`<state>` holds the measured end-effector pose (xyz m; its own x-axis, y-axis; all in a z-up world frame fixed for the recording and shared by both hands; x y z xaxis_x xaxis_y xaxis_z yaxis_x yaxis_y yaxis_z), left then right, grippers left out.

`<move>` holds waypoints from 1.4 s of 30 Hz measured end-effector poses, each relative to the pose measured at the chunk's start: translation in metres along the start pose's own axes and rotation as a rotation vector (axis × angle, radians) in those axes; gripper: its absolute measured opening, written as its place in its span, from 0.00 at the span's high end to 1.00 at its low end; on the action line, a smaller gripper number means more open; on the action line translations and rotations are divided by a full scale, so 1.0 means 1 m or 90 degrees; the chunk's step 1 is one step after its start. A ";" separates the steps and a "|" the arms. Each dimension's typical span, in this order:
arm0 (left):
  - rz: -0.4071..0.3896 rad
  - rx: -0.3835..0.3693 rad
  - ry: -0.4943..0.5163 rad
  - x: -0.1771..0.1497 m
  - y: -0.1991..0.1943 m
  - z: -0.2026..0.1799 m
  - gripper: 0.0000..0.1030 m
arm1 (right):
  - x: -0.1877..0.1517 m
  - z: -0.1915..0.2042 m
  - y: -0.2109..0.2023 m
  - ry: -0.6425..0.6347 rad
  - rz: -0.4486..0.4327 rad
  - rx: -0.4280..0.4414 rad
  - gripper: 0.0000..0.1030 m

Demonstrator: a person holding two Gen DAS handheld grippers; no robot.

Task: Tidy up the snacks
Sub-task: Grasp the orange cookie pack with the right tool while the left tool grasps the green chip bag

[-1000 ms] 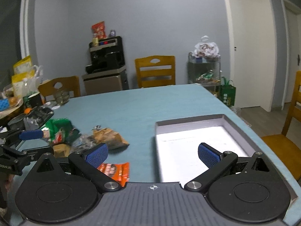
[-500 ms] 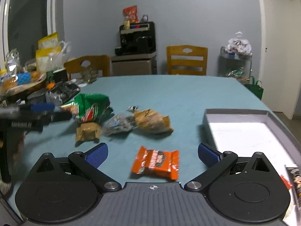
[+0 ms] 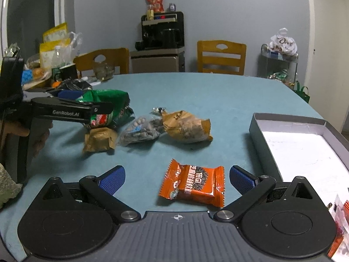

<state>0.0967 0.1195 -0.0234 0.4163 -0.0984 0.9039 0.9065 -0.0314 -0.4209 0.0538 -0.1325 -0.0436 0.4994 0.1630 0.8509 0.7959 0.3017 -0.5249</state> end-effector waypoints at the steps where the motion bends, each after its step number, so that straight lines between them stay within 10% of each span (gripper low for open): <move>1: 0.005 0.007 -0.004 0.000 0.006 0.000 0.01 | -0.001 0.000 0.003 0.003 0.004 -0.006 0.00; 22: -0.007 0.023 -0.040 -0.007 0.028 0.007 0.01 | -0.011 -0.006 0.033 0.041 0.051 -0.027 0.01; 42: -0.015 0.019 -0.027 -0.007 0.027 0.001 0.26 | -0.013 -0.004 0.029 0.018 0.034 -0.069 0.41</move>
<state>0.1180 0.1199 -0.0409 0.3962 -0.0554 0.9165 0.9178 -0.0027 -0.3970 0.0715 -0.1300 -0.0697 0.5507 0.1491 0.8213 0.7993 0.1892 -0.5704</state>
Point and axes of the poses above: each gripper's, at about its wrist camera, not at the fingertips, and y roughly the way its jaws point, z to its left, x to its top, the point moved 5 cm from there along y, roughly the way its jaws point
